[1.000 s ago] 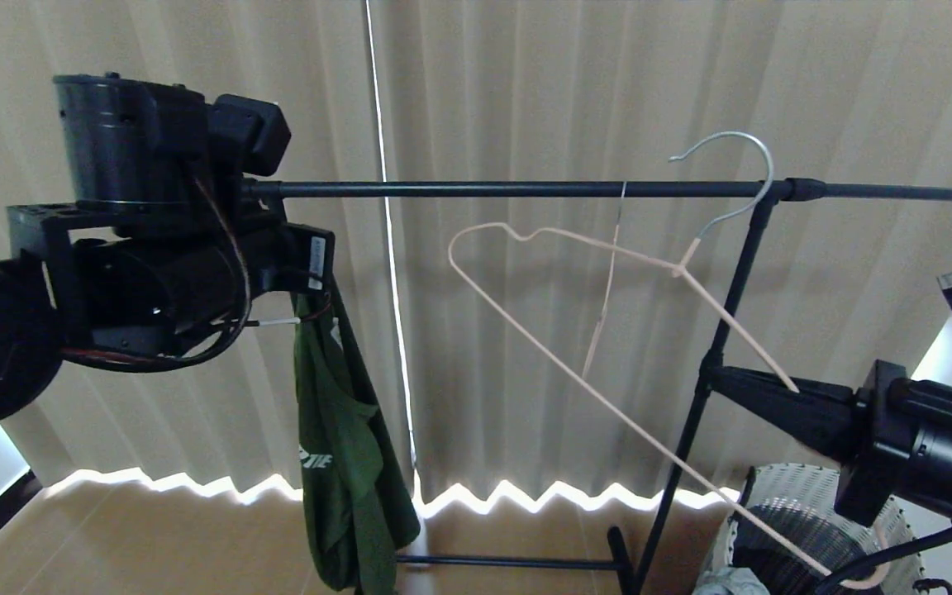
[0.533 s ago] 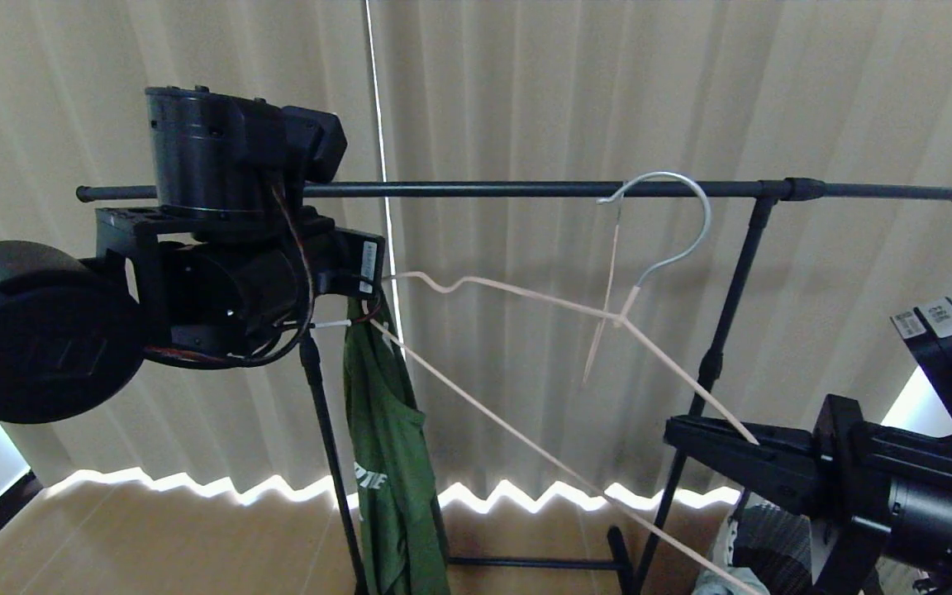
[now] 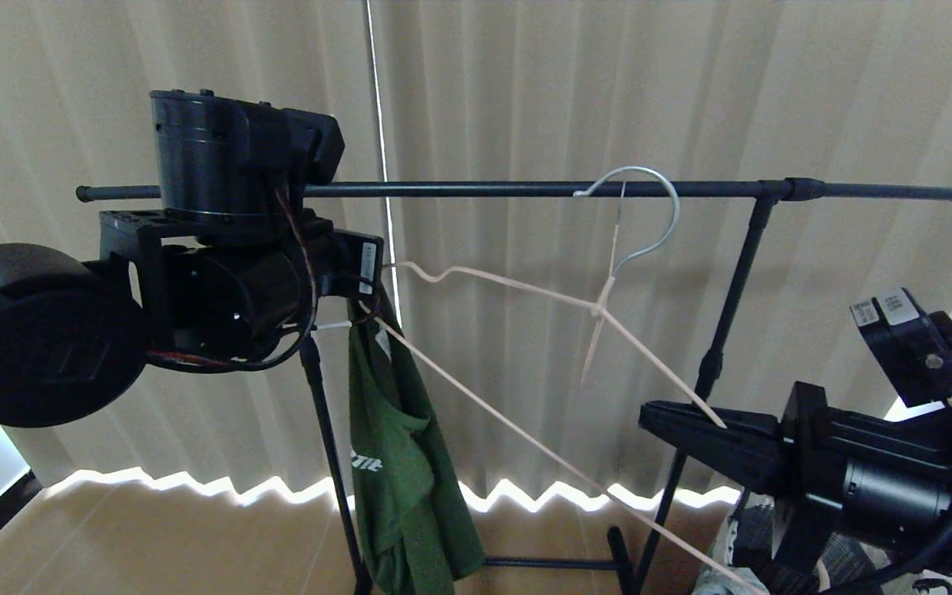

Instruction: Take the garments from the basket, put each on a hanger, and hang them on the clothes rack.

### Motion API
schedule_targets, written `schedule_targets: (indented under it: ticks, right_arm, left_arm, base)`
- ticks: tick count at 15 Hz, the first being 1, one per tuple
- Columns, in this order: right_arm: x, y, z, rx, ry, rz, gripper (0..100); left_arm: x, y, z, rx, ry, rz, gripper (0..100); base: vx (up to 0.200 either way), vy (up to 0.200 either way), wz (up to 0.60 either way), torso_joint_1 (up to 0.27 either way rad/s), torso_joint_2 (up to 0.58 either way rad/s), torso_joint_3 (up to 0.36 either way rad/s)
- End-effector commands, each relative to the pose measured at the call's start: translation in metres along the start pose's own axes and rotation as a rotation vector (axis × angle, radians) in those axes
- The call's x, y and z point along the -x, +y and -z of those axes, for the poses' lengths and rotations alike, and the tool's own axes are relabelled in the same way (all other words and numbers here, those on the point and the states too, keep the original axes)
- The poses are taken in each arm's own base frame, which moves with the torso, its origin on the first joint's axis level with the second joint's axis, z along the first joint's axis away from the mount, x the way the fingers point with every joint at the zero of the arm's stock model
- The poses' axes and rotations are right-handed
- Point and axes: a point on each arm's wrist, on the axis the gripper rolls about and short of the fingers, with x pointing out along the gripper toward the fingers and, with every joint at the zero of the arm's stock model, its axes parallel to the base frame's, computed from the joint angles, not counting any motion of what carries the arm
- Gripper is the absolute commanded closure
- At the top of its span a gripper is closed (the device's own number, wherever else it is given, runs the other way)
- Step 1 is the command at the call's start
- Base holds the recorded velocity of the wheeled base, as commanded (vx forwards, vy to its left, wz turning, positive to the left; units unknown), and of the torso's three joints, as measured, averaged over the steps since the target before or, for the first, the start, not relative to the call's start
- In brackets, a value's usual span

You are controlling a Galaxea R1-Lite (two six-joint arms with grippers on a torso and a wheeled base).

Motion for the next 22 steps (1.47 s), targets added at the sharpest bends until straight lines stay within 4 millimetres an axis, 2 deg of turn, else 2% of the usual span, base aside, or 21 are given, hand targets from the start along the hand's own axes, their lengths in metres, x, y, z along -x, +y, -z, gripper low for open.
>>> schedule_targets:
  ticks: [1,7,11,13,20,22]
  right_arm:
    - [-0.019,-0.006,0.003,-0.004,0.013,0.003,100]
    - [-0.061,-0.017,0.017,-0.009,0.037,0.09,100]
    - [-0.071,-0.014,0.014,-0.003,0.026,0.091,100]
    - [-0.08,-0.013,0.01,0.002,0.013,0.08,100]
    - [-0.106,-0.018,0.004,0.006,-0.003,0.074,100]
    - [-0.108,-0.019,0.0,0.008,-0.017,0.075,100]
  left_arm:
    - [0.004,-0.002,-0.002,0.001,-0.009,-0.005,100]
    - [0.012,-0.004,-0.006,0.016,-0.019,-0.061,100]
    - [0.031,0.0,-0.006,0.02,-0.033,-0.041,100]
    - [0.05,-0.007,-0.005,0.028,-0.05,0.015,100]
    - [0.087,-0.036,-0.014,0.042,-0.105,0.176,100]
    - [0.093,-0.037,-0.015,0.041,-0.114,0.212,100]
  base:
    - [0.0,0.0,0.0,0.0,0.0,0.0]
    - [0.0,0.0,0.0,0.0,0.0,0.0]
    - [0.0,0.0,0.0,0.0,0.0,0.0]
    - [0.0,0.0,0.0,0.0,0.0,0.0]
    - [0.0,0.0,0.0,0.0,0.0,0.0]
    - [0.0,0.0,0.0,0.0,0.0,0.0]
